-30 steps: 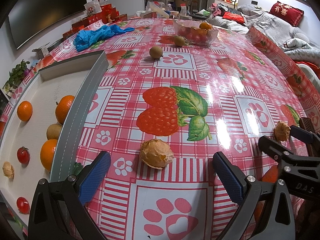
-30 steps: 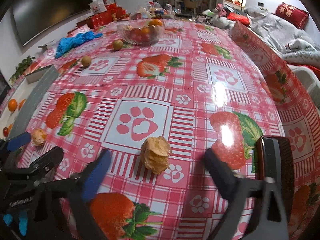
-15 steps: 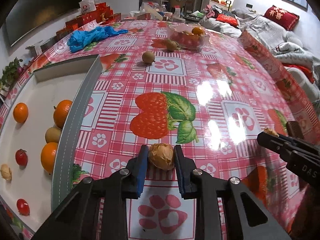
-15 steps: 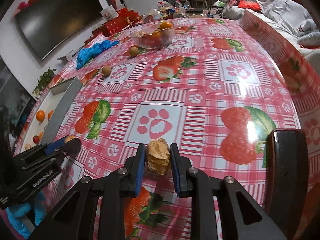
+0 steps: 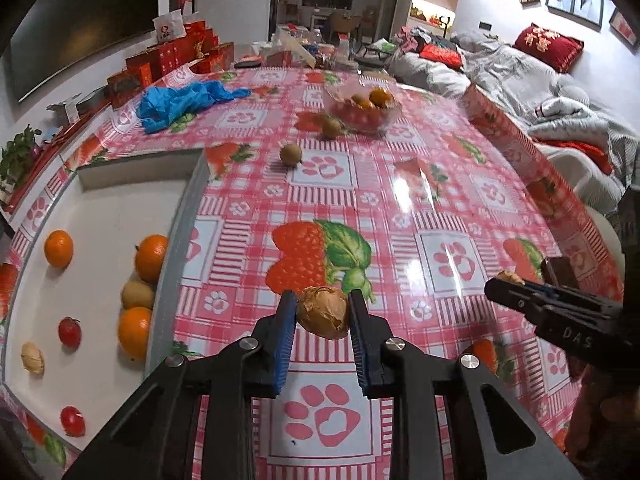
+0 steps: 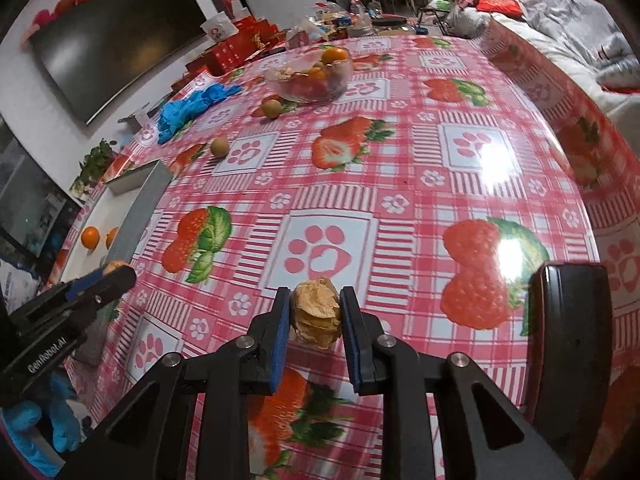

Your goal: Organize fruits

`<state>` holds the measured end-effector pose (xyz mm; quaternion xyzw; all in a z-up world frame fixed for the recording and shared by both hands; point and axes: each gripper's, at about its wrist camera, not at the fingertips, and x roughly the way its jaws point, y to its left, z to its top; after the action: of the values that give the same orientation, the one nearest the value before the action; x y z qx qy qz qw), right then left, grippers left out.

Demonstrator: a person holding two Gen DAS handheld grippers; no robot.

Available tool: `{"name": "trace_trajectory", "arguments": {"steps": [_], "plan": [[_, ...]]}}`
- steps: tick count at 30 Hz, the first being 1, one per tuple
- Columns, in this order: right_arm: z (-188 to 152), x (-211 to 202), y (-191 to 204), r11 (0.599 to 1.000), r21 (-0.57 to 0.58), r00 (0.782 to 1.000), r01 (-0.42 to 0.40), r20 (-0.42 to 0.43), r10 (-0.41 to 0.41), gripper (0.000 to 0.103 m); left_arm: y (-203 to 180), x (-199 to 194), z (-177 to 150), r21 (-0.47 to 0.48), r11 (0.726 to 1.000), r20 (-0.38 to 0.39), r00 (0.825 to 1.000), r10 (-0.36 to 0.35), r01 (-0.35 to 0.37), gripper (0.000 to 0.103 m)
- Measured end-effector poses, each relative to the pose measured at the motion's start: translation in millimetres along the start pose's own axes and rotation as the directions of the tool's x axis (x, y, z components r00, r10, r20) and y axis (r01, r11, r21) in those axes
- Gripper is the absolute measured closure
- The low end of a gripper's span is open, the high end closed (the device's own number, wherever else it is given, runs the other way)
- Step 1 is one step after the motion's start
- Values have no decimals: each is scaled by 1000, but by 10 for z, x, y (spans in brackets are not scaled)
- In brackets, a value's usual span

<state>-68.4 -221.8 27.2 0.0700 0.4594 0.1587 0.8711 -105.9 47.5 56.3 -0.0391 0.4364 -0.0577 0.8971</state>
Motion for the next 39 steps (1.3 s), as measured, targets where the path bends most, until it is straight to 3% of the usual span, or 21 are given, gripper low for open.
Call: {"name": "trace_trajectory", "arguments": {"steps": [13,25,35,38,39], "plan": [[248,47,782,989,-134,998,-59,-22,57,76,615,-254,42,-96,994,51,998,48,-43,75],[435,241,1864,939,-295,984,-175,-86,157,76,1310,-375,11,-172,967,48,979,199,-189,75],[470,732,2506,905,-326,949,-273,-247,197,76,1722,-264,-88,-214,937,-32,961,275,-275,75],[454,844,2579,903,-331,943,-273,-277,184,71,1770,-243,-136,-218,936,-48,961,273,-277,75],[453,859,2585,903,-335,943,-270,-281,178,62,1782,-229,-150,-218,935,-54,960,273,-278,75]]}}
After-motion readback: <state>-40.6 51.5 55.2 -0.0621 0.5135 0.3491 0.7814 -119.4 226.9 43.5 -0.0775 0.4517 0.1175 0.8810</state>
